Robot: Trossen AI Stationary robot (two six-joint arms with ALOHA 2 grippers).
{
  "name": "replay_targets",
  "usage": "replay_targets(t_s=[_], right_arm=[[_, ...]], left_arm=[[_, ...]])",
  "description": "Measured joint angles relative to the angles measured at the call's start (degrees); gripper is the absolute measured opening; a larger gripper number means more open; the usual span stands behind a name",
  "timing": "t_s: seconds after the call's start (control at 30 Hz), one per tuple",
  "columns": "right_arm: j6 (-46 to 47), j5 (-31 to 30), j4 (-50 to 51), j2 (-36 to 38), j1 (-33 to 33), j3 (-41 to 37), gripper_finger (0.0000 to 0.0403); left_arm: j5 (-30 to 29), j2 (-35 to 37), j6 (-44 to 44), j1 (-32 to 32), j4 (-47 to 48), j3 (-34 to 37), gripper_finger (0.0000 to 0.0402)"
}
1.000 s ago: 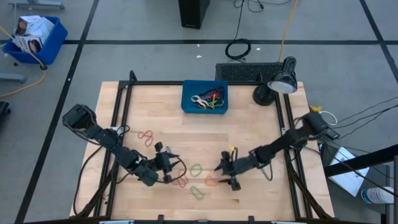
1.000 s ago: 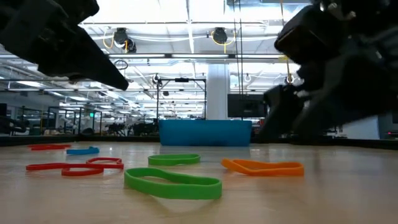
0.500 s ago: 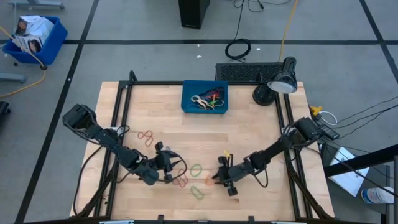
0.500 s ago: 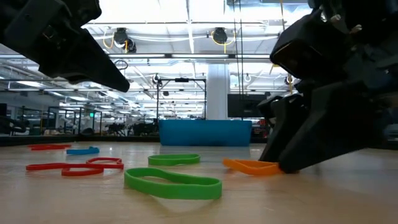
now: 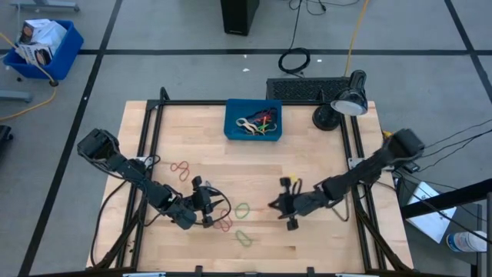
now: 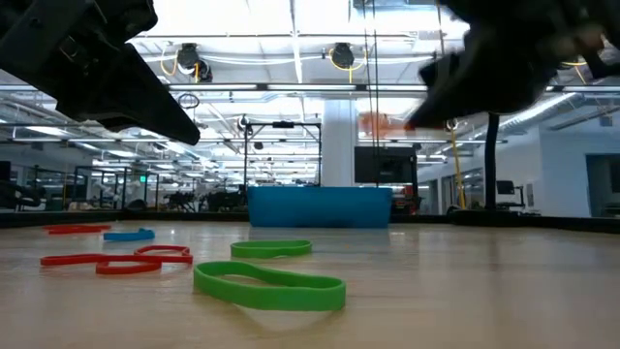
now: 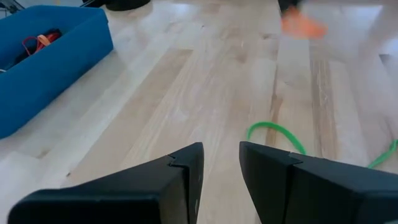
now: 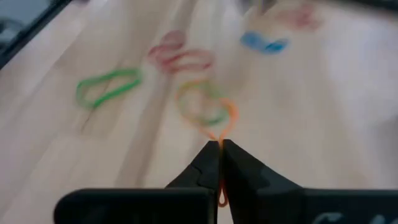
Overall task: Pick and place rubber bands into bin
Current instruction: Put the orange rubber band into the blue bin, then put the red rubber band into the blue bin
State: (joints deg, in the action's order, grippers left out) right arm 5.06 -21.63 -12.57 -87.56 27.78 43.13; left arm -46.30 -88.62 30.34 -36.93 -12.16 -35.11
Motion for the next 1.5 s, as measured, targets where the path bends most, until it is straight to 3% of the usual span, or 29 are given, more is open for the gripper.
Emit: replay_targets(t_s=[0.3, 0.47, 0.67, 0.73, 0.87, 0.93, 1.27, 1.5], right_arm=[[-8.01, -8.69, 3.71, 12.97, -6.77, -0.32, 0.0004], [-11.76, -8.37, 3.07, 12.94, -18.34, -1.69, 0.0002], [-14.94, -8.04, -5.84, 8.55, -34.66, -4.43, 0.0008], [-14.98, -5.06, -10.74, 6.94, -39.51, -5.82, 0.001], [-13.91, 9.07, -17.0, 2.67, -47.17, -6.49, 0.0027], [-12.76, 12.89, -19.85, 0.53, -49.57, -6.36, 0.0044], [-10.21, 14.31, -20.72, 1.7, -53.98, -6.36, 0.0194], [-7.17, 15.9, -20.19, 10.7, -48.83, -6.36, 0.0232]], left_arm=[[0.28, 0.0, 0.14, 0.0, -0.2, 0.0, 0.0111], [0.21, 0.0, -0.01, 0.0, -1.47, 0.0, 0.0111], [0.09, 0.0, -0.04, 0.0, -1.28, 0.0, 0.0111], [0.11, 0.0, -0.05, 0.0, -1.28, 0.0, 0.0111], [0.09, 0.0, -0.07, 0.0, -0.96, 0.0, 0.0111], [0.11, 0.0, -0.25, 0.0, -0.98, 0.0, 0.0111], [0.0, 0.0, -0.21, 0.15, -0.9, 0.0, 0.0111], [0.33, 0.96, 5.91, -0.29, 6.91, -0.03, 0.0111]])
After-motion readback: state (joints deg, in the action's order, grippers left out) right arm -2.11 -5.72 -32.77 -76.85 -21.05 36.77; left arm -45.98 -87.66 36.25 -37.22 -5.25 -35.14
